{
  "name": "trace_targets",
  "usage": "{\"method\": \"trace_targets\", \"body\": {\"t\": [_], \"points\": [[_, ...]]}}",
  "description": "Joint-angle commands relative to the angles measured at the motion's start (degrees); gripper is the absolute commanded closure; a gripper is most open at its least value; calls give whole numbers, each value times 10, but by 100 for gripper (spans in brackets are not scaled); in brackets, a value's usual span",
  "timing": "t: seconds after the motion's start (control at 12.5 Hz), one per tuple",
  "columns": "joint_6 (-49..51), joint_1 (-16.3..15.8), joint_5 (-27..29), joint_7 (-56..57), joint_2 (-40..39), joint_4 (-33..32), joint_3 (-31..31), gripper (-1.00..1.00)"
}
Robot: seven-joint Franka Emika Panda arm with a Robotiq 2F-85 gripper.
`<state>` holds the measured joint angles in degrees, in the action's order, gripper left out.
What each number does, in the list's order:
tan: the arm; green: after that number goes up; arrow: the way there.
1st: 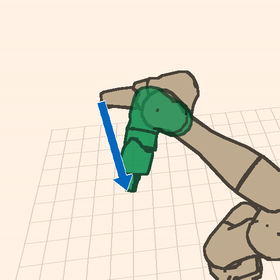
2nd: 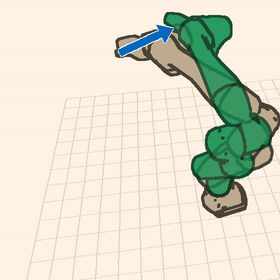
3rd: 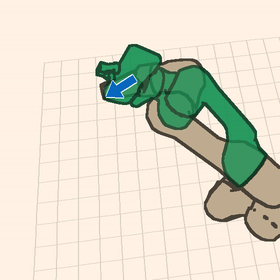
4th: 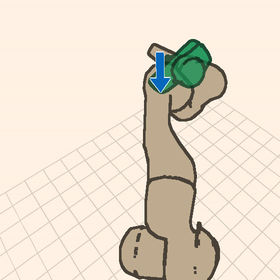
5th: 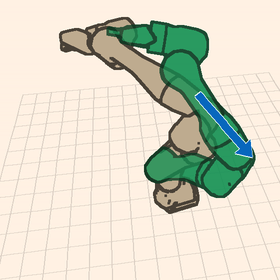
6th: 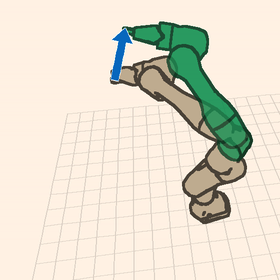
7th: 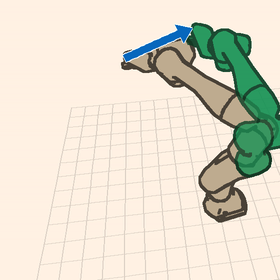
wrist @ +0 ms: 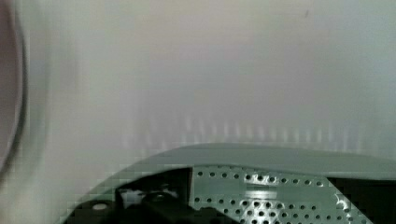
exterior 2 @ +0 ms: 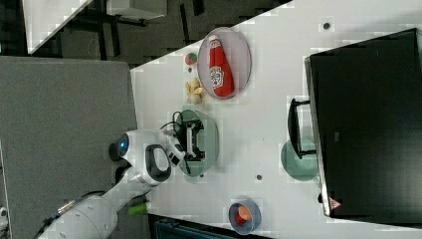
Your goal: Drag strainer left to right.
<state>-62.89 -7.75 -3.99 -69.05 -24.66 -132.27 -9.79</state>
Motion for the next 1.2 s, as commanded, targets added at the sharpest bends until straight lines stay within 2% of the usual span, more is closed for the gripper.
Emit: {"method": "trace_targets", "body": {"t": [0.08,0.56,1.2], "points": [[1,28,-11,84,16,-15,30,-100],[-1,53,-11,164,31,-34,91,-100],[-12,66,-11,276,31,-35,176,-100]]}}
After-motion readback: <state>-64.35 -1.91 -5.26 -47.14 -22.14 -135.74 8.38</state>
